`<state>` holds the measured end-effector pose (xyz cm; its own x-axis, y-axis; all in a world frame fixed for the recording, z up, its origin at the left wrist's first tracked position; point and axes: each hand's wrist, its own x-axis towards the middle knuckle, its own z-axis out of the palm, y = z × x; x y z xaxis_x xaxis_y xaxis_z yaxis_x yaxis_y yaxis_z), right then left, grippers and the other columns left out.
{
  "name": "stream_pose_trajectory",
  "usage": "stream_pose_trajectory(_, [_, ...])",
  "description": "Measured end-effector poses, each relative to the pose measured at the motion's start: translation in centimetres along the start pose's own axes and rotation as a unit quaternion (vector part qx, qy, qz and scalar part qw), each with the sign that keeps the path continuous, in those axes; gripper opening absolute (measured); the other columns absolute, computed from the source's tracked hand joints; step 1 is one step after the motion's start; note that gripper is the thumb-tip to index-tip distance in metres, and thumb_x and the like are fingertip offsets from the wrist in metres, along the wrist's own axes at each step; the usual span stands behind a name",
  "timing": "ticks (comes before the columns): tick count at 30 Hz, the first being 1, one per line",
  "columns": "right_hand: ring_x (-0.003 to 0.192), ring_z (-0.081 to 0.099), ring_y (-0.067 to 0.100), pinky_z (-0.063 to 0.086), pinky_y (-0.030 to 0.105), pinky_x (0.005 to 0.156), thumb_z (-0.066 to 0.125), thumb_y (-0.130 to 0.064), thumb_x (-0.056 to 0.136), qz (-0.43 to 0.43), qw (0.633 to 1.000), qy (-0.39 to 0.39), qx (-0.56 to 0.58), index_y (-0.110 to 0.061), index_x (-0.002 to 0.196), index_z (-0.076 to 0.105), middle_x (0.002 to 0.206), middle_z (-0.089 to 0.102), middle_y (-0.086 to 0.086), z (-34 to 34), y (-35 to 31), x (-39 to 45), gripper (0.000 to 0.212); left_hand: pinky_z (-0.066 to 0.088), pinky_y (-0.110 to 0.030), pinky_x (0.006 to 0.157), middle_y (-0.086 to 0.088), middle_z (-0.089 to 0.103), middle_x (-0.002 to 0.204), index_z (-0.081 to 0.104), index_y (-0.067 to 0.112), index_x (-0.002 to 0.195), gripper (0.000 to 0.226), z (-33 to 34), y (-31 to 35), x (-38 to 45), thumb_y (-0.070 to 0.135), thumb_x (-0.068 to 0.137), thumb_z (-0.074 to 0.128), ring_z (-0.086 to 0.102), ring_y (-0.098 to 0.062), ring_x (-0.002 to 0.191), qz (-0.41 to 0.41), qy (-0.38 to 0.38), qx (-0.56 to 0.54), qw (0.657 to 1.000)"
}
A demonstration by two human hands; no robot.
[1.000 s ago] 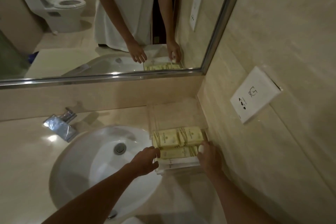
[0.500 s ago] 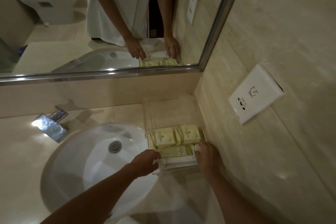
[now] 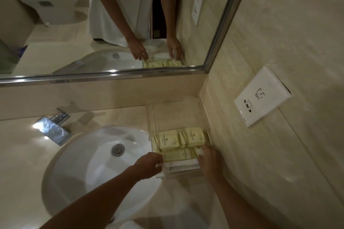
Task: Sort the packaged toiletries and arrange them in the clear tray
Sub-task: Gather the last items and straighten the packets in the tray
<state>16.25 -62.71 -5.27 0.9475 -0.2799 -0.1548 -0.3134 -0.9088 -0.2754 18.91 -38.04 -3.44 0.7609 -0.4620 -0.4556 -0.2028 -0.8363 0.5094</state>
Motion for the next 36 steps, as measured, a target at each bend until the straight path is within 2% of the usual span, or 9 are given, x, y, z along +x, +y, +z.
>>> stream_pose_trajectory(3, [0.098, 0.062, 0.020, 0.051, 0.035, 0.083, 0.067, -0.036, 0.079, -0.061, 0.997, -0.015, 0.047, -0.017, 0.103, 0.066, 0.108, 0.064, 0.001, 0.5, 0.9, -0.1, 0.030, 0.047, -0.030, 0.091, 0.000, 0.057, 0.123, 0.056, 0.020, 0.114, 0.036, 0.4, -0.1, 0.0, 0.033, 0.082, 0.068, 0.053, -0.017, 0.108, 0.000, -0.012, 0.017, 1.000])
stream_pose_trajectory(7, [0.103, 0.053, 0.011, 0.045, 0.032, 0.091, 0.054, -0.068, 0.070, -0.191, 0.975, -0.115, 0.003, -0.025, 0.112, 0.063, 0.111, 0.057, -0.009, -0.1, 1.9, -1.3, 0.060, 0.044, -0.031, 0.090, 0.000, 0.051, 0.127, 0.047, 0.021, 0.124, 0.059, 1.0, 0.1, -0.2, 0.044, 0.075, 0.073, 0.052, -0.019, 0.110, 0.017, -0.019, 0.102, 0.994])
stream_pose_trajectory(11, [0.122, 0.046, 0.015, 0.036, 0.035, 0.103, 0.061, -0.060, 0.071, -0.245, 0.958, -0.130, -0.066, -0.029, 0.130, 0.050, 0.129, 0.050, -0.008, -0.5, 2.4, -2.0, 0.067, 0.044, -0.036, 0.093, -0.004, 0.046, 0.132, 0.038, 0.018, 0.131, 0.068, 1.9, 0.4, -0.5, 0.044, 0.078, 0.071, 0.052, -0.023, 0.110, 0.027, -0.006, 0.169, 0.985])
stream_pose_trajectory(16, [0.146, 0.015, 0.016, 0.019, 0.045, 0.117, 0.055, -0.075, 0.068, -0.246, 0.956, -0.119, -0.104, -0.033, 0.149, 0.022, 0.157, 0.022, -0.005, 0.0, 2.5, -1.8, 0.097, 0.043, -0.039, 0.096, -0.011, 0.037, 0.143, 0.031, 0.016, 0.138, 0.079, 2.9, 0.4, -0.5, 0.053, 0.077, 0.064, 0.047, -0.027, 0.115, 0.061, 0.060, 0.238, 0.967])
stream_pose_trajectory(20, [0.147, -0.008, 0.010, -0.003, 0.040, 0.118, 0.025, -0.081, 0.081, -0.209, 0.972, -0.086, -0.071, -0.036, 0.151, 0.008, 0.160, -0.001, -0.013, -0.1, 0.8, -1.0, 0.085, 0.039, -0.044, 0.106, -0.014, 0.030, 0.153, 0.023, 0.017, 0.146, 0.095, 3.3, 0.4, 0.0, 0.070, 0.073, 0.052, 0.040, -0.033, 0.133, 0.080, 0.106, 0.256, 0.958])
stream_pose_trajectory(22, [0.147, -0.010, 0.011, -0.008, 0.038, 0.115, 0.018, -0.077, 0.084, -0.185, 0.978, -0.070, -0.068, -0.039, 0.151, 0.006, 0.161, -0.001, -0.012, 0.3, 0.1, -0.6, 0.078, 0.021, -0.048, 0.116, -0.010, 0.006, 0.160, 0.008, 0.021, 0.151, 0.099, 3.4, 0.6, 0.4, 0.075, 0.075, 0.040, 0.017, -0.032, 0.145, 0.074, 0.097, 0.244, 0.962])
stream_pose_trajectory(27, [0.149, -0.005, 0.019, 0.002, 0.044, 0.120, 0.023, -0.070, 0.086, -0.139, 0.984, -0.095, -0.055, -0.043, 0.150, 0.008, 0.162, 0.003, -0.008, 0.9, -0.6, 0.1, 0.071, -0.003, -0.050, 0.120, -0.002, -0.025, 0.155, -0.014, 0.028, 0.149, 0.100, 3.4, 0.8, 1.4, 0.078, 0.076, 0.033, -0.020, -0.027, 0.144, 0.044, 0.070, 0.233, 0.969])
stream_pose_trajectory(33, [0.148, 0.012, 0.022, 0.017, 0.052, 0.118, 0.028, -0.068, 0.089, -0.144, 0.986, -0.037, -0.073, -0.038, 0.149, 0.023, 0.159, 0.023, -0.004, 1.0, -1.0, 0.4, 0.067, 0.013, -0.055, 0.118, -0.003, 0.004, 0.159, 0.010, 0.027, 0.151, 0.097, 3.8, -0.4, 1.8, 0.079, 0.074, 0.035, 0.012, -0.030, 0.147, 0.046, 0.103, 0.234, 0.966])
stream_pose_trajectory(36, [0.149, 0.008, 0.019, 0.019, 0.052, 0.118, 0.031, -0.063, 0.092, -0.198, 0.978, -0.014, -0.070, -0.036, 0.150, 0.019, 0.160, 0.019, -0.005, 1.2, -0.6, 0.5, 0.066, 0.006, -0.049, 0.115, -0.002, 0.000, 0.161, 0.003, 0.028, 0.152, 0.085, 4.0, 0.5, 1.8, 0.071, 0.084, 0.030, 0.001, -0.026, 0.148, 0.072, 0.145, 0.216, 0.963])
